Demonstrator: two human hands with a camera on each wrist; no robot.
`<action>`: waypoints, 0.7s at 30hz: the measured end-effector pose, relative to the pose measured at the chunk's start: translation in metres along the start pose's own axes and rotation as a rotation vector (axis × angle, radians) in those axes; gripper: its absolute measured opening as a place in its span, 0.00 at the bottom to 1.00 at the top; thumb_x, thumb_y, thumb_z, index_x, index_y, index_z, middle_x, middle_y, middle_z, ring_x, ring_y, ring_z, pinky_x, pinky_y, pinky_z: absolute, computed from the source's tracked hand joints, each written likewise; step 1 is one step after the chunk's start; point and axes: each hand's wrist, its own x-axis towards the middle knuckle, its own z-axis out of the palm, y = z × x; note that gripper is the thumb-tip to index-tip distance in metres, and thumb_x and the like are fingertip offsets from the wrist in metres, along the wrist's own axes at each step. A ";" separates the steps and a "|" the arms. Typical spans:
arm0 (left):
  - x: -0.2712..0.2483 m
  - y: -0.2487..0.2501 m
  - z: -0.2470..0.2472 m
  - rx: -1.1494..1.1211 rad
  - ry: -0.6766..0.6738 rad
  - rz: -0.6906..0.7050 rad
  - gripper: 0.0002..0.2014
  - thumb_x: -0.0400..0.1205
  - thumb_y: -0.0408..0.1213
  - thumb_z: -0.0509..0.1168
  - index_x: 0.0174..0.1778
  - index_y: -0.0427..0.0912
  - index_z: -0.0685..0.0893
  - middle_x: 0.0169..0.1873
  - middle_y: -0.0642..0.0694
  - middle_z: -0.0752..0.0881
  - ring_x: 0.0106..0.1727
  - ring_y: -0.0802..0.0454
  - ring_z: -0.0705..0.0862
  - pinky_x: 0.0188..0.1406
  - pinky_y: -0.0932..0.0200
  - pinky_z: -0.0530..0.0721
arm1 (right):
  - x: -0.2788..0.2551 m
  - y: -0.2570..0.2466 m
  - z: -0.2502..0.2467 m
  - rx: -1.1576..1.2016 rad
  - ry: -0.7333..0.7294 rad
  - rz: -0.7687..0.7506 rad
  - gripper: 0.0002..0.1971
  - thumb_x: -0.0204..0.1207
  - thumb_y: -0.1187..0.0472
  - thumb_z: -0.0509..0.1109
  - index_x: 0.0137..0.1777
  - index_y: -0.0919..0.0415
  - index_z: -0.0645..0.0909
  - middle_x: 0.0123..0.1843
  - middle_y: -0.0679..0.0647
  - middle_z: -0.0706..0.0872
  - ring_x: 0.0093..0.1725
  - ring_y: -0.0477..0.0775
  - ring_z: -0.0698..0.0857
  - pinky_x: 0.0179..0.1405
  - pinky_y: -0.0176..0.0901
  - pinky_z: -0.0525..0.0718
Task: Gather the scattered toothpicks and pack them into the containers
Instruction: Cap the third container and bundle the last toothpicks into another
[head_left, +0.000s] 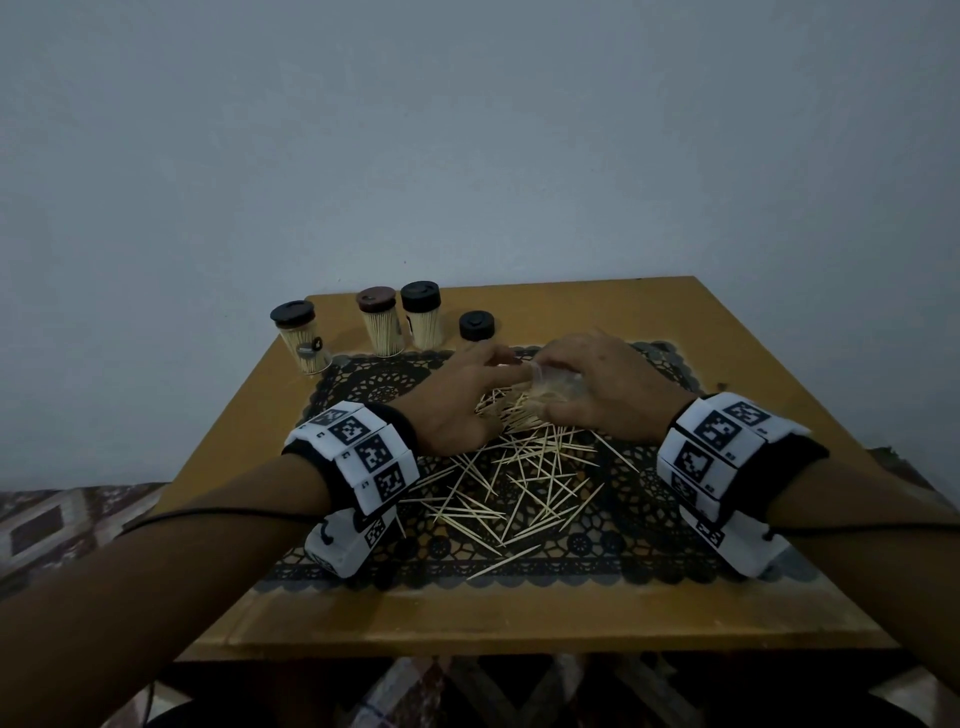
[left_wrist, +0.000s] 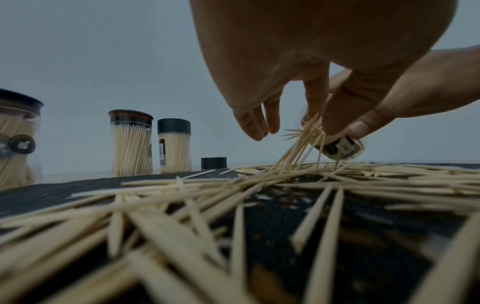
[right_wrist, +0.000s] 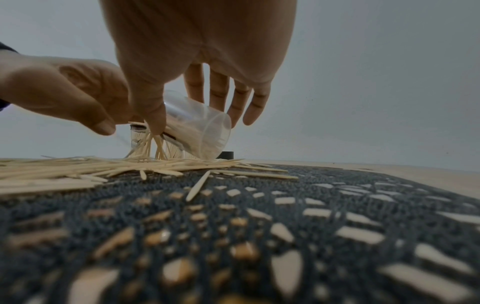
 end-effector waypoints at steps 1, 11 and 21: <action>0.000 0.000 0.000 -0.004 -0.024 -0.006 0.31 0.76 0.33 0.70 0.76 0.48 0.73 0.72 0.43 0.69 0.73 0.46 0.64 0.73 0.51 0.63 | 0.000 -0.001 0.000 0.001 -0.002 -0.002 0.19 0.71 0.45 0.77 0.55 0.57 0.84 0.48 0.49 0.85 0.46 0.51 0.79 0.44 0.42 0.66; -0.001 0.003 0.000 -0.049 -0.057 -0.029 0.28 0.77 0.34 0.71 0.74 0.43 0.73 0.68 0.42 0.71 0.70 0.46 0.68 0.71 0.48 0.68 | 0.001 0.003 0.004 0.036 0.034 -0.011 0.18 0.70 0.48 0.78 0.56 0.55 0.84 0.47 0.46 0.83 0.45 0.51 0.77 0.43 0.44 0.67; 0.000 0.004 -0.002 -0.080 -0.113 -0.055 0.27 0.78 0.38 0.70 0.73 0.45 0.72 0.66 0.45 0.72 0.63 0.50 0.74 0.63 0.54 0.74 | 0.001 0.001 0.002 0.067 0.030 -0.002 0.18 0.70 0.48 0.79 0.54 0.57 0.85 0.46 0.49 0.85 0.43 0.52 0.80 0.42 0.49 0.78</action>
